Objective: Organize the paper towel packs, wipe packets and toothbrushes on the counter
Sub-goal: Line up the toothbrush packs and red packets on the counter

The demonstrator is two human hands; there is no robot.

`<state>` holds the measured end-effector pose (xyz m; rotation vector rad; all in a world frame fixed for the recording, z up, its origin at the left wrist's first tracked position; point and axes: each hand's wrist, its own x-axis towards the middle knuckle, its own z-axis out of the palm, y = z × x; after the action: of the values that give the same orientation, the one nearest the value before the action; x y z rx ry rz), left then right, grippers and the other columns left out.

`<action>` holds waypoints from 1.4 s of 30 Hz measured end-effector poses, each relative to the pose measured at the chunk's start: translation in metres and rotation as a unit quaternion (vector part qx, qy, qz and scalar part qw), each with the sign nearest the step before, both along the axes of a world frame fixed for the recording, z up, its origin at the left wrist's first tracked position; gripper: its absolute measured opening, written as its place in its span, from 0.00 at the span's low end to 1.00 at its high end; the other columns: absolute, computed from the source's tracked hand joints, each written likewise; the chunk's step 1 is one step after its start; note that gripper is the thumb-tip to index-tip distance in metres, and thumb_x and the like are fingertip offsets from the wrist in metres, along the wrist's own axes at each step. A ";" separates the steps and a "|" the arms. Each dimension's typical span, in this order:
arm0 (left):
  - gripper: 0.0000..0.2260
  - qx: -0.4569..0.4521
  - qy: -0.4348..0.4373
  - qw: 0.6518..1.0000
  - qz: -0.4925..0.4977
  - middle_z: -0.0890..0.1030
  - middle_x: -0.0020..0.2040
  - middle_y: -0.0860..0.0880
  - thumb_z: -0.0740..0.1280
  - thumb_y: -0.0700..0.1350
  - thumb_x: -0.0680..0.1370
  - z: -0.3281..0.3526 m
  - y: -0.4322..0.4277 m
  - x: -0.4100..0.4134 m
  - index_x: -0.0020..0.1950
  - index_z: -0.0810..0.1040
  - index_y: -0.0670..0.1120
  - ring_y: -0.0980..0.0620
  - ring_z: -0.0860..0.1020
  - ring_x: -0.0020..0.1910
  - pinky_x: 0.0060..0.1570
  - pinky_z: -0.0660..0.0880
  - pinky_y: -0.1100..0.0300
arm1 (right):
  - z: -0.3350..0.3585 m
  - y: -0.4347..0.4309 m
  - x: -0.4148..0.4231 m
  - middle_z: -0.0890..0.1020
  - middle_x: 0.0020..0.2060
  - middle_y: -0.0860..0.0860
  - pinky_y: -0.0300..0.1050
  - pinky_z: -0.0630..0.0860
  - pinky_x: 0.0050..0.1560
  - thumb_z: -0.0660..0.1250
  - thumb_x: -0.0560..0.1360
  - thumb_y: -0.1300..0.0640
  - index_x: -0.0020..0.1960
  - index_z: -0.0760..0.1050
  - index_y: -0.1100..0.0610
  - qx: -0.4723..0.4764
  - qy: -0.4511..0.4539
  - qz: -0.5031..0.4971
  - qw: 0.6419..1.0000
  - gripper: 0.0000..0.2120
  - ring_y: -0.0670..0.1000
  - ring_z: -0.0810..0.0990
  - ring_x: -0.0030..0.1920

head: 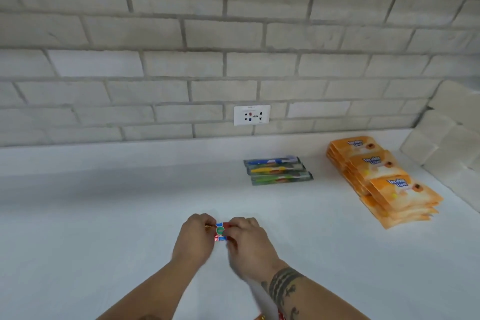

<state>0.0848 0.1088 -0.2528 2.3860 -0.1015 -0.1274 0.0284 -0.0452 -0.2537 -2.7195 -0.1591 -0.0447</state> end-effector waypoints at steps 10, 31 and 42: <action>0.30 0.215 -0.125 0.953 -0.173 0.70 0.75 0.61 0.42 0.61 0.78 -0.015 0.009 0.042 0.75 0.70 0.59 0.51 0.69 0.71 0.64 0.66 0.52 | 0.016 -0.009 0.064 0.65 0.79 0.48 0.52 0.65 0.67 0.60 0.78 0.57 0.76 0.68 0.50 -0.095 0.088 -0.001 0.992 0.26 0.55 0.66 0.75; 0.25 0.256 -0.112 0.944 -0.175 0.70 0.75 0.48 0.51 0.59 0.84 -0.010 -0.028 0.184 0.73 0.69 0.46 0.44 0.68 0.73 0.69 0.69 0.45 | 0.002 -0.041 0.087 0.60 0.81 0.42 0.56 0.58 0.75 0.57 0.83 0.49 0.77 0.65 0.43 -0.061 0.087 0.008 0.994 0.22 0.52 0.55 0.81; 0.23 0.243 -0.105 0.939 -0.220 0.65 0.78 0.46 0.57 0.50 0.83 0.011 -0.046 0.116 0.78 0.64 0.49 0.41 0.65 0.73 0.66 0.68 0.44 | 0.036 -0.084 0.023 0.73 0.66 0.41 0.43 0.64 0.73 0.72 0.76 0.42 0.69 0.77 0.48 0.066 0.191 -0.024 0.979 0.24 0.44 0.64 0.69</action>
<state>0.2007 0.0626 -0.2414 2.8239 -0.7887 -0.1163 0.0513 -0.1293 -0.2173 -2.5409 0.0216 0.4349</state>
